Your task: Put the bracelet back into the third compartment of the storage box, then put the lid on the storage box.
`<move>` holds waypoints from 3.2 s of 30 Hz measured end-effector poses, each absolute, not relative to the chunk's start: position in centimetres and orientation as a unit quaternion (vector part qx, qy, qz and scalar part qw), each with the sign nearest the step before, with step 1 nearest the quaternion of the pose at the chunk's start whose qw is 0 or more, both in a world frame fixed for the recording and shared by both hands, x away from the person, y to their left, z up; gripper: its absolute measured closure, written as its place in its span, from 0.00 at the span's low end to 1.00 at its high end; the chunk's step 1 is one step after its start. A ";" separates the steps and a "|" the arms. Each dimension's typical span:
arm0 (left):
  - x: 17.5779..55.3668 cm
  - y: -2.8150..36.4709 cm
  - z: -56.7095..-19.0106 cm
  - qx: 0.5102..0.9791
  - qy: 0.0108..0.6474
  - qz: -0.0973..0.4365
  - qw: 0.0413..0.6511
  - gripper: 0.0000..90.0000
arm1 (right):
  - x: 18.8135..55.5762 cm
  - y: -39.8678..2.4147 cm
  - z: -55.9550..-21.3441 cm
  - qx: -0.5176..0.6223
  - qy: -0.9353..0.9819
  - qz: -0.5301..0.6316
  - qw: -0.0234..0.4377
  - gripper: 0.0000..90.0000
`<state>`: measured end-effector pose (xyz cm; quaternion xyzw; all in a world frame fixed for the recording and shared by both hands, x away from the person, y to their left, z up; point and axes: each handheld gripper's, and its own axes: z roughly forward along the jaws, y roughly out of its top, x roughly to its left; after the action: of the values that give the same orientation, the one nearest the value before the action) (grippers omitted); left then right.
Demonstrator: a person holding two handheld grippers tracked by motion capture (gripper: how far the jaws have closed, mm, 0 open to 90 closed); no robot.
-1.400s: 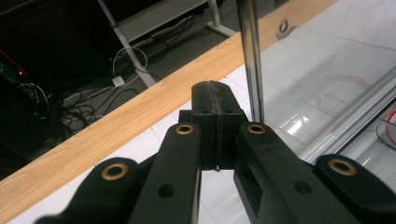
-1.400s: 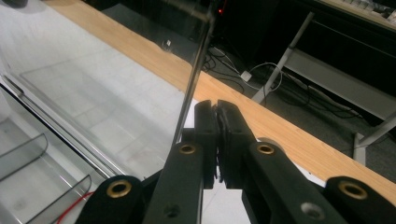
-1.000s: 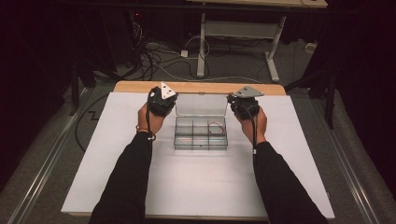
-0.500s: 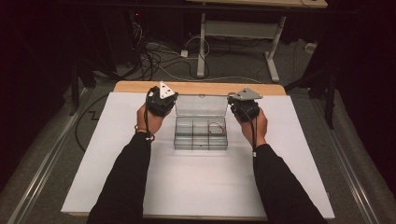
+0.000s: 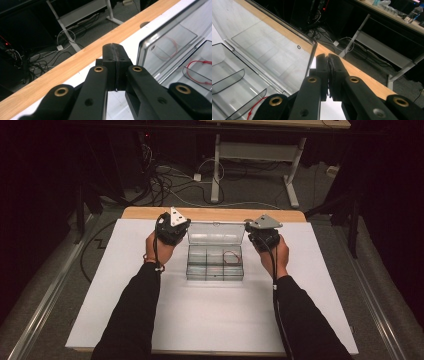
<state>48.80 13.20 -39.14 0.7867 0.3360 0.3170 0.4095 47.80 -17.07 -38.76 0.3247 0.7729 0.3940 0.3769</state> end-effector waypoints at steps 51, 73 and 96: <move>46.4 12.7 -39.0 0.788 0.345 0.327 0.392 0.97 | 45.4 -16.8 -39.8 0.338 0.779 0.386 0.360 0.98; 45.2 12.6 -39.8 0.785 0.351 0.325 0.393 0.97 | 44.2 -16.8 -40.1 0.335 0.781 0.380 0.365 0.98; 44.3 12.6 -40.8 0.773 0.355 0.331 0.408 0.97 | 43.2 -16.6 -40.8 0.346 0.770 0.386 0.372 0.99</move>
<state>44.31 12.65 -40.79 0.7734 0.3546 0.3306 0.4083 43.24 -16.63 -40.81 0.3456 0.7703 0.3856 0.3721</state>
